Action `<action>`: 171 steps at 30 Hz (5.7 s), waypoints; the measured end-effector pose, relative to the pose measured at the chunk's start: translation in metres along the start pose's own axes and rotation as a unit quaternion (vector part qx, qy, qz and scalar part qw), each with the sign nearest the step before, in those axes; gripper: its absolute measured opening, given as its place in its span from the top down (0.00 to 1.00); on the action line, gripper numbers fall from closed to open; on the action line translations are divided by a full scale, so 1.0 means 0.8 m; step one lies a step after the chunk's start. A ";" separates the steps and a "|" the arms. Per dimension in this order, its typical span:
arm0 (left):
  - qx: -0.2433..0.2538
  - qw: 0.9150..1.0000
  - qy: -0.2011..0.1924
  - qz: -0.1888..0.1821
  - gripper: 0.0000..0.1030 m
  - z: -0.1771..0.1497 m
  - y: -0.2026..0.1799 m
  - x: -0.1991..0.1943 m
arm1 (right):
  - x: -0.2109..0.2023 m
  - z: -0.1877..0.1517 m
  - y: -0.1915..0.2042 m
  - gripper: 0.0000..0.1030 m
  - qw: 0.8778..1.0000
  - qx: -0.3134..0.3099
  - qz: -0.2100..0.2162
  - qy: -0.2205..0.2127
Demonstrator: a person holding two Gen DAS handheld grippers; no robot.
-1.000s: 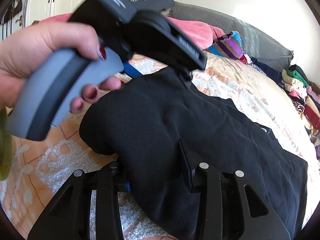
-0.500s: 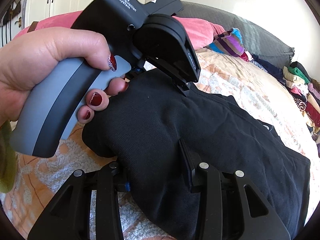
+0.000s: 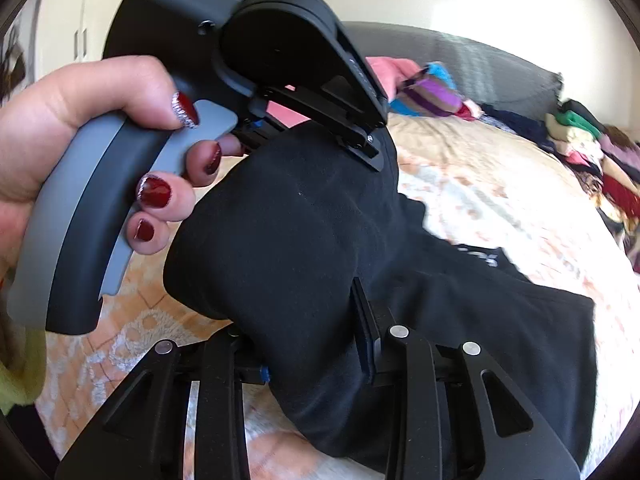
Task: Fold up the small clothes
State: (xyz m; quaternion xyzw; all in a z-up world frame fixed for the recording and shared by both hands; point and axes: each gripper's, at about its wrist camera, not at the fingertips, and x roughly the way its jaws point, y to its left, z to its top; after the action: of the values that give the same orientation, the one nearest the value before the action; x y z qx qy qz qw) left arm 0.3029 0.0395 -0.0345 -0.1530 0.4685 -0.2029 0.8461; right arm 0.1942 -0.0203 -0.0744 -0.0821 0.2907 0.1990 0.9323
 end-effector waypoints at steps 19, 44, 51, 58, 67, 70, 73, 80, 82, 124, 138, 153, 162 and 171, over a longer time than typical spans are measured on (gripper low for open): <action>0.075 0.994 0.074 0.025 0.83 -0.035 -0.201 0.098 | -0.093 -0.069 -0.151 0.77 0.986 0.163 -0.025 0.001; 0.099 0.993 0.014 0.070 0.55 -0.088 -0.163 0.028 | -0.155 -0.128 -0.236 0.52 0.942 0.328 -0.009 0.073; 0.101 0.992 0.010 0.074 0.48 -0.114 -0.153 0.015 | -0.191 -0.110 -0.249 0.34 0.952 0.302 -0.019 0.042; 0.130 0.986 0.000 0.103 0.42 -0.122 -0.154 0.009 | -0.182 -0.094 -0.270 0.31 0.959 0.281 -0.017 0.046; 0.142 0.982 0.021 0.122 0.40 -0.138 -0.144 0.037 | -0.125 -0.059 -0.309 0.31 0.956 0.286 -0.017 0.063; 0.143 0.981 0.034 0.125 0.39 -0.148 -0.140 0.049 | -0.105 -0.047 -0.312 0.31 0.962 0.266 -0.017 0.066; 0.141 0.981 0.040 0.124 0.39 -0.155 -0.137 0.058 | -0.084 -0.043 -0.316 0.32 0.965 0.251 -0.016 0.069; 0.148 0.980 0.041 0.129 0.39 -0.166 -0.142 0.067 | -0.036 -0.061 -0.320 0.32 0.965 0.234 -0.050 0.112; 0.148 0.979 0.038 0.131 0.39 -0.169 -0.143 0.068 | -0.025 -0.069 -0.320 0.48 0.967 0.226 -0.038 0.113; 0.080 0.993 0.056 0.061 0.13 -0.152 -0.111 0.099 | 0.009 -0.102 -0.348 0.28 0.931 0.323 0.125 0.119; 0.043 0.998 0.050 -0.003 0.45 -0.140 -0.126 0.104 | 0.002 -0.081 -0.335 0.38 0.933 0.305 0.169 0.082; 0.056 0.998 0.041 0.000 0.46 -0.146 -0.136 0.067 | -0.029 -0.060 -0.308 0.38 0.943 0.278 0.160 0.093; 0.052 0.997 0.054 0.013 0.46 -0.164 -0.120 0.062 | -0.023 -0.064 -0.285 0.39 0.953 0.245 0.137 0.117; 0.045 0.997 0.060 0.018 0.44 -0.169 -0.110 0.070 | -0.017 -0.077 -0.284 0.27 0.961 0.225 0.052 0.156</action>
State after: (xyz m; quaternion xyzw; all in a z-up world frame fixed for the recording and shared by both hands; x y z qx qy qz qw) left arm 0.1963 -0.0734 -0.1057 -0.0939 0.5113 -0.2167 0.8263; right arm 0.2476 -0.2476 -0.1088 0.1144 0.4736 0.1612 0.8583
